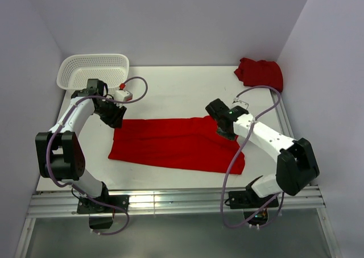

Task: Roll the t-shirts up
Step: Fold the tshirt

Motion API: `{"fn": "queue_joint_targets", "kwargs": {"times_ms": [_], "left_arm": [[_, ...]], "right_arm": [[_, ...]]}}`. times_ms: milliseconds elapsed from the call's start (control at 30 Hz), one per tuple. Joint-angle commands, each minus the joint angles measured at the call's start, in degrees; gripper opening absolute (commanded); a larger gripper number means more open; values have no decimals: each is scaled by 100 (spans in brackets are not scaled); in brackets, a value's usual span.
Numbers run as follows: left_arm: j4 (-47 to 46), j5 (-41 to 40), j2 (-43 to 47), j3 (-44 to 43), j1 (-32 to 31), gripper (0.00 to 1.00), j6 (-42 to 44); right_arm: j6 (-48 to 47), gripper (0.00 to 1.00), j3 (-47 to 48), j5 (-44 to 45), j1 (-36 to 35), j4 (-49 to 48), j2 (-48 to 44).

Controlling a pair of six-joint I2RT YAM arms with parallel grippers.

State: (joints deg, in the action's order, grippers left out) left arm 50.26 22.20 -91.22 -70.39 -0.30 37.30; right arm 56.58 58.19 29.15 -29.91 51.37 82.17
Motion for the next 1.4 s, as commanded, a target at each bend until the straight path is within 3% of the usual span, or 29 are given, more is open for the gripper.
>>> {"fn": "queue_joint_targets", "kwargs": {"times_ms": [0,200,333,733,1367], "left_arm": [[10,83,34,-53,12,46,32],[19,74,-1,-63,12,46,-3],[28,109,-19,-71,12,46,-47],[1,22,52,34,12,46,-47],[10,-13,-36,16,12,46,-135]], "right_arm": [[283,40,149,223,-348,242,-421],[417,32,-255,-4,-928,102,-650],[302,32,-502,-111,-1034,-303,-553],[-393,38,-660,-392,-736,-1174,194],[-525,45,-1275,-709,-437,-1692,203]]}}
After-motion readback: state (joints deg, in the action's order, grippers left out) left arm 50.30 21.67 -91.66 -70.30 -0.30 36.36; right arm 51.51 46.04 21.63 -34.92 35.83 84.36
